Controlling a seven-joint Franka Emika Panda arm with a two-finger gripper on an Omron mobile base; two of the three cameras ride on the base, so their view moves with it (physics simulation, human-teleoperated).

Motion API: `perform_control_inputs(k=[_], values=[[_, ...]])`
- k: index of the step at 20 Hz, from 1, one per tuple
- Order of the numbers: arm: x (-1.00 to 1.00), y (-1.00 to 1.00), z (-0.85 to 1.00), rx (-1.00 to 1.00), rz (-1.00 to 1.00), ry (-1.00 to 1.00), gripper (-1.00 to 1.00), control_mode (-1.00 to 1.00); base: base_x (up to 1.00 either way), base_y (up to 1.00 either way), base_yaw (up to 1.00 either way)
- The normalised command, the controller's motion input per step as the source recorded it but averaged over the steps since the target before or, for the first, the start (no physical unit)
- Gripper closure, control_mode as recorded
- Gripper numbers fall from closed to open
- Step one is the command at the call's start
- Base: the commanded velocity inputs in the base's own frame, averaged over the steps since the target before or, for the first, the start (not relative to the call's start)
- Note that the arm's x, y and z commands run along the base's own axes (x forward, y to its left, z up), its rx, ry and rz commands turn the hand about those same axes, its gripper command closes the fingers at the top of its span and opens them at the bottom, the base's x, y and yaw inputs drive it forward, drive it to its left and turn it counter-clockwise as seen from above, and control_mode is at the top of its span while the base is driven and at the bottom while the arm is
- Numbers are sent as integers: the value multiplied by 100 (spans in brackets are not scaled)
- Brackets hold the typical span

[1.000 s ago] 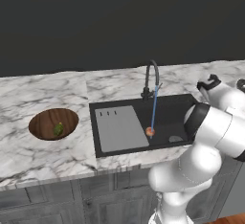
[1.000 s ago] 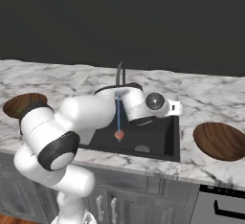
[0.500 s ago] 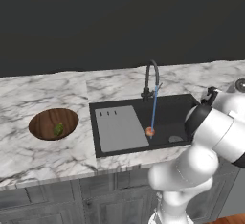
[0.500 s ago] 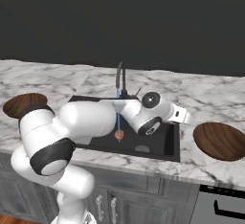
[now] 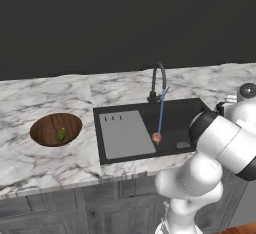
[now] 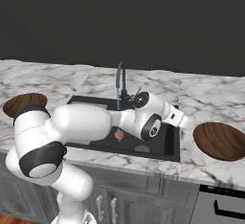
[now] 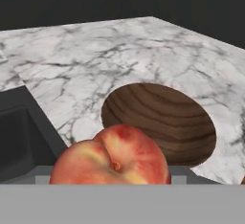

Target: Pick the peachs from the sink and place them in one bowl. Place the cucumber in the other bowl. Then turn off the sink faucet.

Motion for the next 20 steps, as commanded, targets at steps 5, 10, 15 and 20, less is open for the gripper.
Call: perform_control_inputs(k=[5, 10, 15, 20], values=[[0, -32, -3, 3, -4, 0, 100, -100, 0, 0, 0], [0, -52, -1, 7, -1, 0, 100, -100, 0, 0, 0], [0, -59, 0, 8, -2, 0, 100, -100, 0, 0, 0], [0, -59, -3, 8, -2, 0, 100, -100, 0, 0, 0]])
